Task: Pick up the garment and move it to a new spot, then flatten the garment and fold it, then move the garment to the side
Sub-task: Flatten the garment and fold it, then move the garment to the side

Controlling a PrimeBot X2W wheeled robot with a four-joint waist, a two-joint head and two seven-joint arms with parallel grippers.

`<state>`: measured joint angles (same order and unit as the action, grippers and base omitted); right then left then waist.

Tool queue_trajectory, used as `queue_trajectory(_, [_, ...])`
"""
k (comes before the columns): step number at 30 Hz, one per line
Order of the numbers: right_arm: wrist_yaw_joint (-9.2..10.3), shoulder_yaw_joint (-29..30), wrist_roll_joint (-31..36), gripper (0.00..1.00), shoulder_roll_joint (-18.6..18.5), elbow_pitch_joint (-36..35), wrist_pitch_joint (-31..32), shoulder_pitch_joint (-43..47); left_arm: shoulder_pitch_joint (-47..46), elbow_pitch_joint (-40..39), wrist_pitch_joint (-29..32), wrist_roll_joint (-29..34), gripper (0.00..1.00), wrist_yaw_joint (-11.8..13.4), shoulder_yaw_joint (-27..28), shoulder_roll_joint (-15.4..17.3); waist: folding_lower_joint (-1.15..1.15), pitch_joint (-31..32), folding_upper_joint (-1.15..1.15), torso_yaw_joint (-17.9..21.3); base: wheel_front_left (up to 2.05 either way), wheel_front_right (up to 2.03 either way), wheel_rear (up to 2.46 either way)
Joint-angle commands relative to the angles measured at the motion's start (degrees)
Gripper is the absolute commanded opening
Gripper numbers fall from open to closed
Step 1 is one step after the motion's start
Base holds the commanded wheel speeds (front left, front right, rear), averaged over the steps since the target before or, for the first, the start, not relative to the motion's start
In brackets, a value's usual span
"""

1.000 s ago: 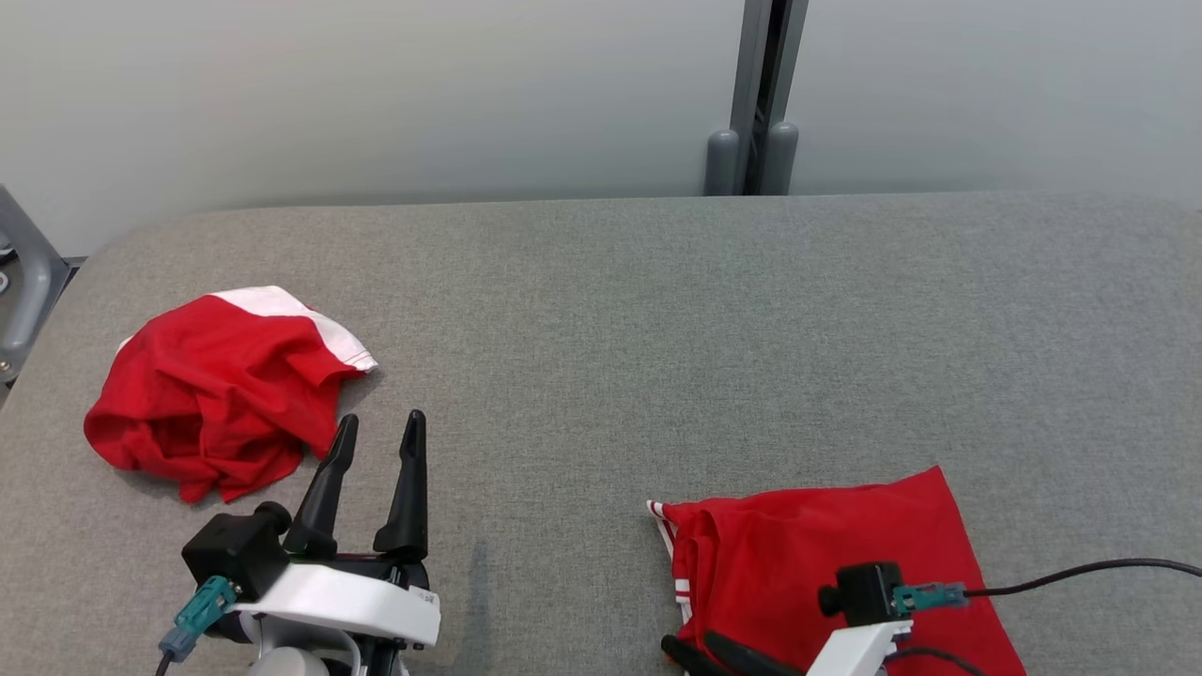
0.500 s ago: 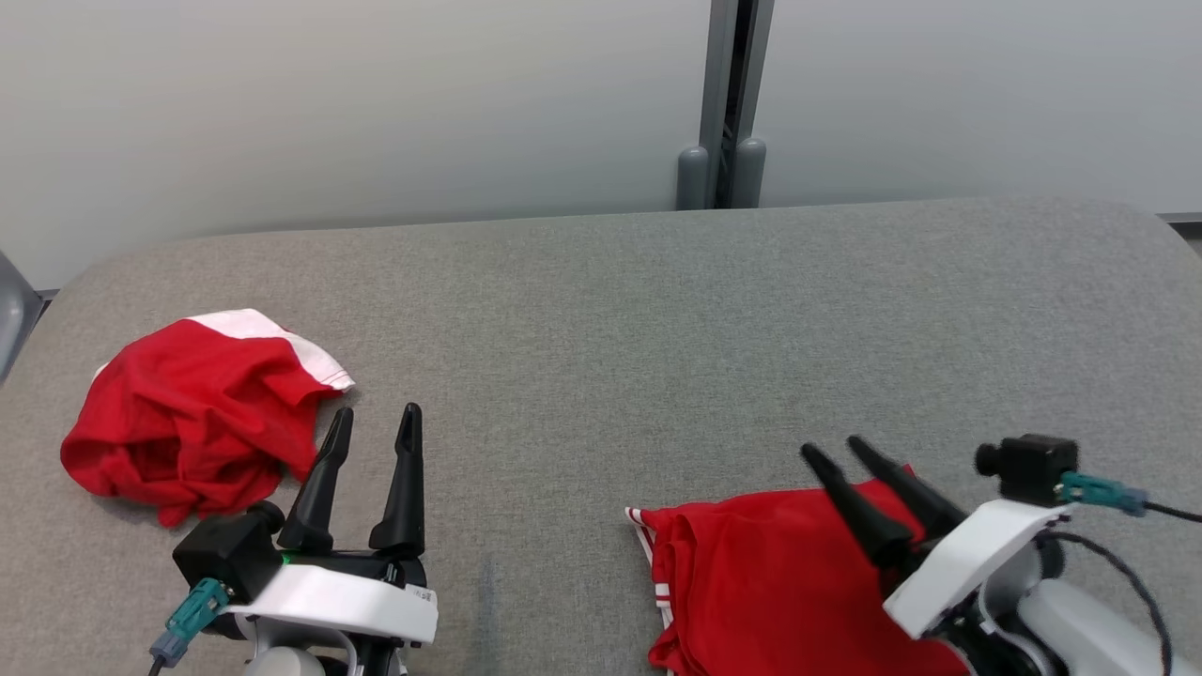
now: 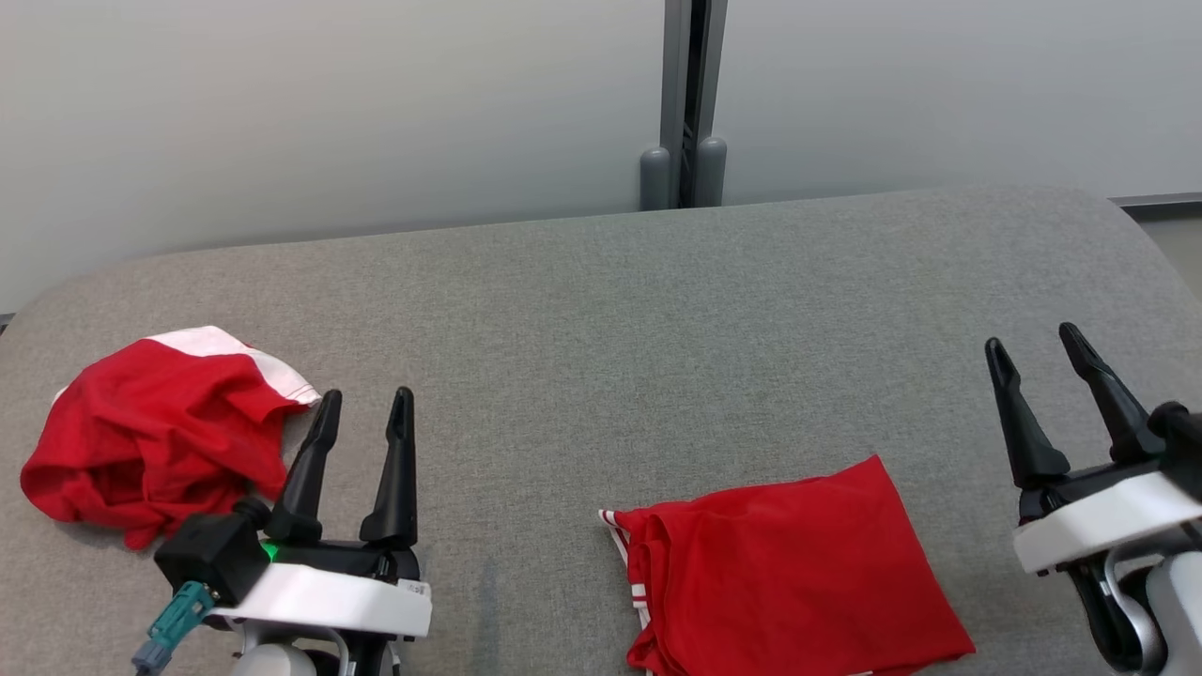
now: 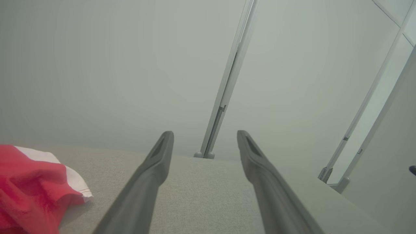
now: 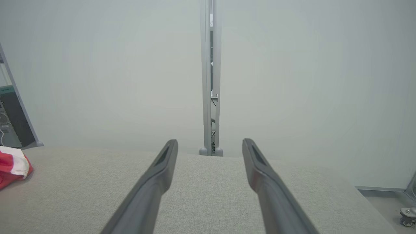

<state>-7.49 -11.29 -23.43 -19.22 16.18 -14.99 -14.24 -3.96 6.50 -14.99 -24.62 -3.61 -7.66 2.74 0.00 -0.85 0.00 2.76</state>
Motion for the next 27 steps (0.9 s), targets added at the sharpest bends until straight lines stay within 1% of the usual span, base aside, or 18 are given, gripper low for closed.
queue_trajectory(1, [0.00, 1.76, 1.73, 1.00, 0.84, -1.27, -0.25, 1.28, 0.53, -0.47, -0.24, 0.57, 1.00, 0.42, 0.45, 0.31, 0.00, -0.05, 0.00, 0.08, 0.00, 0.00, 0.00])
queue_trajectory(3, [0.00, 5.16, 4.89, 1.00, 2.83, -3.27, -0.26, 3.77, 0.98, -1.36, -0.24, 1.48, 1.00, 0.72, 0.74, 0.27, 0.00, -0.12, 0.00, 0.24, 0.00, 0.00, 0.00])
queue_trajectory(6, [0.00, 8.56, 8.67, 1.00, 5.25, -5.47, -0.27, 6.46, 1.76, -3.32, -0.24, 3.36, 1.00, 1.64, 1.76, 0.31, 0.00, -0.22, 0.00, 0.45, 0.00, 0.00, 0.00])
queue_trajectory(10, [0.01, 10.76, 11.89, 1.00, 6.51, -6.74, -0.27, 9.08, 3.35, -3.89, -0.24, 5.22, 1.00, 2.15, 1.66, 0.28, 0.00, -0.23, 0.00, 0.47, 0.00, 0.00, 0.00])
queue_trajectory(16, [0.01, 13.59, 13.18, 1.00, 8.47, -6.94, -0.27, 10.68, 4.01, -2.30, -0.24, 6.02, 1.00, 2.59, 1.08, 0.29, 0.00, -0.28, 0.00, 0.11, 0.00, 0.00, 0.00])
queue_trajectory(21, [0.01, 13.95, 13.49, 1.00, 9.40, -6.75, -0.27, 10.91, 3.89, -2.12, -0.24, 6.03, 1.00, 2.68, 0.47, 0.29, 0.00, -0.53, 0.00, -0.27, 0.00, 0.00, 0.00])
queue_trajectory(27, [0.01, 13.83, 13.29, 1.00, 9.45, -6.33, -0.28, 10.65, 3.40, -1.75, -0.24, 5.85, 1.00, 2.55, 0.16, 0.29, 0.00, -0.72, 0.00, -0.55, 0.00, 0.00, 0.00])
